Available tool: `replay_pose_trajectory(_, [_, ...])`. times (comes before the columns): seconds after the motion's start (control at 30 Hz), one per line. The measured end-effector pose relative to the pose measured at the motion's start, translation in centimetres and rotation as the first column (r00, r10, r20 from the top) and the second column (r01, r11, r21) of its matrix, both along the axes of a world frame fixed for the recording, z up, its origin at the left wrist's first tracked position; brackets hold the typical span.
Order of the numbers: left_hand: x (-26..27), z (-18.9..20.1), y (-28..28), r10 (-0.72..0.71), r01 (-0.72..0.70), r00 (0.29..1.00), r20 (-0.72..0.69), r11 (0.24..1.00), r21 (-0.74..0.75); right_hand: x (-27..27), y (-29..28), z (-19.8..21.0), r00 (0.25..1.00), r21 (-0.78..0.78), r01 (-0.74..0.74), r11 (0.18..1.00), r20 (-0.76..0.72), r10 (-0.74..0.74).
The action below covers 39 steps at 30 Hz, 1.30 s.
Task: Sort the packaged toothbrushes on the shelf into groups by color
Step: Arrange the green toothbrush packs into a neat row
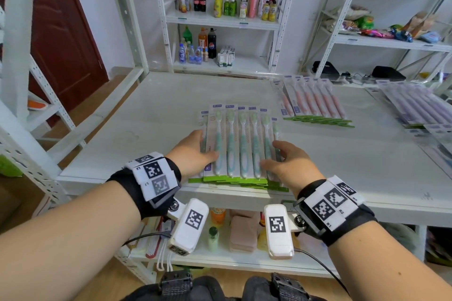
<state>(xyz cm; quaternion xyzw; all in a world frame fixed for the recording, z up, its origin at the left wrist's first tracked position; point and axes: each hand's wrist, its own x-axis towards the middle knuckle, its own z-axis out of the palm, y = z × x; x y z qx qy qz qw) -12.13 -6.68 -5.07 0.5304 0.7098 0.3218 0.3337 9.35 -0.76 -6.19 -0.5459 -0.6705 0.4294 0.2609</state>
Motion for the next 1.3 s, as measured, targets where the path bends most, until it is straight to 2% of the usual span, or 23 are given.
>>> replay_pose_trajectory(0.3, [0.3,-0.2,0.0,-0.007,0.006,0.999,0.041,1.000,0.017,-0.1,0.3,0.0,1.000,-0.005,-0.024,1.000,-0.011,0.024])
replay_pose_trajectory(0.53, [0.0,-0.8,0.4,0.002,-0.006,0.995,0.100,0.999,0.039,-0.4,0.8,0.4,0.997,0.015,-0.062,0.998,0.055,0.062])
replay_pose_trajectory(0.87, [-1.3,-0.8,2.7,0.001,-0.002,0.999,0.034,0.999,0.040,-1.4,3.1,0.7,0.991,0.054,-0.099,0.994,0.097,0.094])
replay_pose_trajectory(1.0, [-2.1,-0.7,4.4,-0.006,0.003,0.999,0.052,0.999,0.044,-2.4,4.6,0.9,0.993,0.035,-0.075,0.997,0.091,0.072])
replay_pose_trajectory(1.3, [-4.9,-0.4,9.9,0.007,-0.006,0.999,-0.043,1.000,0.014,-5.0,9.3,1.7,0.987,0.040,-0.069,0.997,0.145,0.063])
